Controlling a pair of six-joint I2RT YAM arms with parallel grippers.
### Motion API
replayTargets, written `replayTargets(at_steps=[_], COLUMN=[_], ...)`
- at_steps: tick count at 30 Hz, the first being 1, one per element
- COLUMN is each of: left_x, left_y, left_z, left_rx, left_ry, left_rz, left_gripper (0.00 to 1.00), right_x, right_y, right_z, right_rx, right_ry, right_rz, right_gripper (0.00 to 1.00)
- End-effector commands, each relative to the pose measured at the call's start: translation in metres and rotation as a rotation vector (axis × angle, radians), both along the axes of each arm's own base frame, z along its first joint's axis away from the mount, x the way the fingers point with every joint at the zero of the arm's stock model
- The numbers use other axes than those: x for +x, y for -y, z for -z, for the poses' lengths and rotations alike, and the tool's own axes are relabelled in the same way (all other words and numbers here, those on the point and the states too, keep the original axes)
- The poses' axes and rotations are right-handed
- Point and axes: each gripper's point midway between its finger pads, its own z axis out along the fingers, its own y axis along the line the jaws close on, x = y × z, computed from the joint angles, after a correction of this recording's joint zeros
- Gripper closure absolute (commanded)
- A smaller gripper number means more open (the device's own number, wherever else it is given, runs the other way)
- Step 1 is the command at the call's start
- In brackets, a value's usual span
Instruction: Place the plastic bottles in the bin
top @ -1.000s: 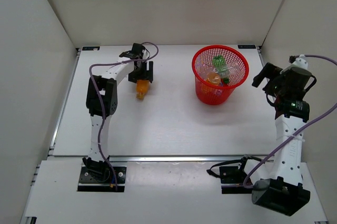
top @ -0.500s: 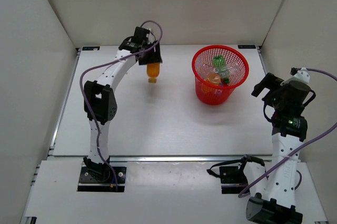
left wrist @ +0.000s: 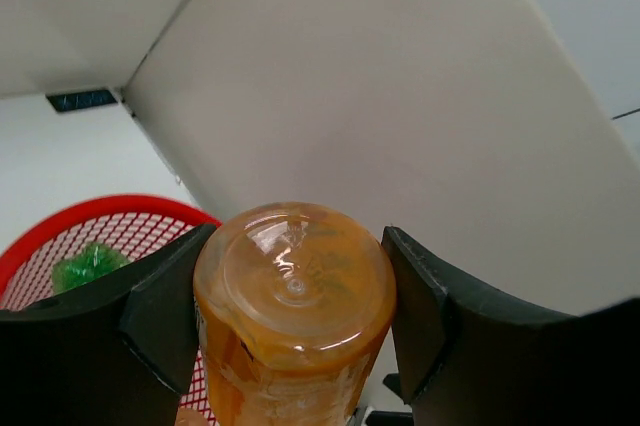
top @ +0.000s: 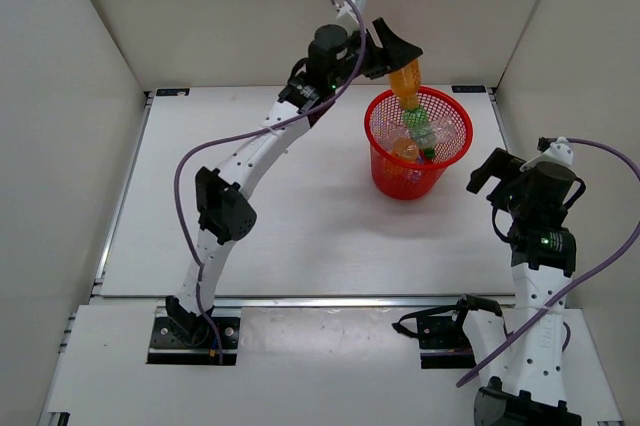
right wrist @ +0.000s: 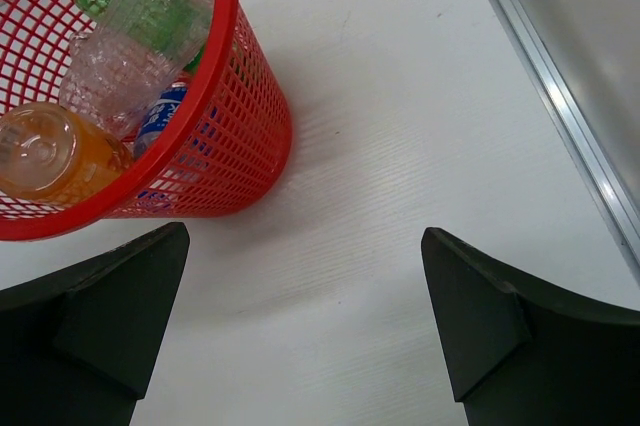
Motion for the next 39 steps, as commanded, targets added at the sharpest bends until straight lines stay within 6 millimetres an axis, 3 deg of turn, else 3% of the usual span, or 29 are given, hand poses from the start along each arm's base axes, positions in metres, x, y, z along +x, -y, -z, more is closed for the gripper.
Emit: replayTargets(at_steps=[1,2,5,6,11,14,15,16,19,20,21,22,23,24,25,26,28,29,31,34,39], left_x=[-0.009,-0.018,-0.023,-0.025,-0.050,-0.062,-0.066,-0.073,-0.076,-0.083,-0.083,-0.093,-0.105,-0.119,-0.125,-0.142,-0.165,-0.183,-0.213,-0.235,-0.246], left_y=[0.027,0.031,0.033,0.028,0.018,0.004,0.003,-0.010,-0.066,-0.097,-0.123,-0.157,-0.190,-0.227,-0.260,-0.280,-0.342,-0.365,-0.413,-0.439,-0.440], left_z=[0.022,0.008,0.007,0.004,0.004,0.019,0.036,0.022,0.066,0.058,0.098,0.115,0.108,0.129,0.165,0.154,0.189,0.186,0.201,0.205,0.208], left_rx=[0.002,-0.017,0.005,0.010,0.107,0.195,0.238,0.242,0.448,0.511,0.630,0.710,0.742,0.785,0.845,0.791,0.817,0.826,0.897,0.943,0.936], left_ry=[-0.035,-0.016,-0.005,0.008,0.020,-0.016,-0.044,-0.023,-0.096,-0.077,-0.145,-0.166,-0.169,-0.225,-0.309,-0.312,-0.437,-0.445,-0.492,-0.508,-0.504], left_rz=[0.039,0.056,0.076,0.083,0.068,0.063,0.073,0.066,-0.045,-0.129,-0.203,-0.255,-0.333,-0.389,-0.420,-0.448,-0.555,-0.612,-0.749,-0.820,-0.820], left_gripper=[0.38,0.36,0.22,0.02,0.01,0.01,0.01,0.01,0.01,0.02,0.01,0.02,0.01,0.02,0.02,0.01,0.01,0.01,0.01,0.01,0.01], right_x=[-0.002,-0.004,-0.006,-0.006,-0.006,-0.004,-0.004,-0.006,-0.015,-0.013,-0.018,-0.024,-0.031,-0.033,-0.035,-0.038,-0.038,-0.038,-0.038,-0.036,-0.035], right_y=[0.005,0.005,0.003,0.002,-0.004,-0.012,-0.012,-0.013,-0.005,-0.001,0.004,0.011,0.016,0.019,0.021,0.027,0.025,0.028,0.022,0.014,-0.019], right_z=[-0.019,-0.022,-0.022,-0.022,-0.029,-0.038,-0.034,-0.037,-0.028,-0.029,-0.017,-0.006,0.001,0.008,0.018,0.020,0.022,0.025,0.026,0.029,0.033], right_rx=[-0.028,-0.032,-0.027,-0.025,-0.021,-0.004,-0.009,-0.015,-0.055,-0.070,-0.090,-0.101,-0.112,-0.117,-0.113,-0.104,-0.053,-0.043,-0.011,0.003,0.017], right_ry=[0.064,0.069,0.066,0.069,0.086,0.128,0.127,0.133,0.055,0.030,-0.043,-0.117,-0.170,-0.206,-0.248,-0.249,-0.226,-0.220,-0.203,-0.184,-0.188], right_rz=[0.025,0.019,0.014,0.012,0.016,-0.001,0.006,0.008,0.057,0.078,0.096,0.128,0.142,0.146,0.133,0.155,0.144,0.146,0.124,0.108,0.030], right_gripper=[0.01,0.01,0.01,0.01,0.00,0.01,0.01,0.01,0.01,0.01,0.01,0.01,0.01,0.00,0.01,0.00,0.01,0.01,0.01,0.01,0.00])
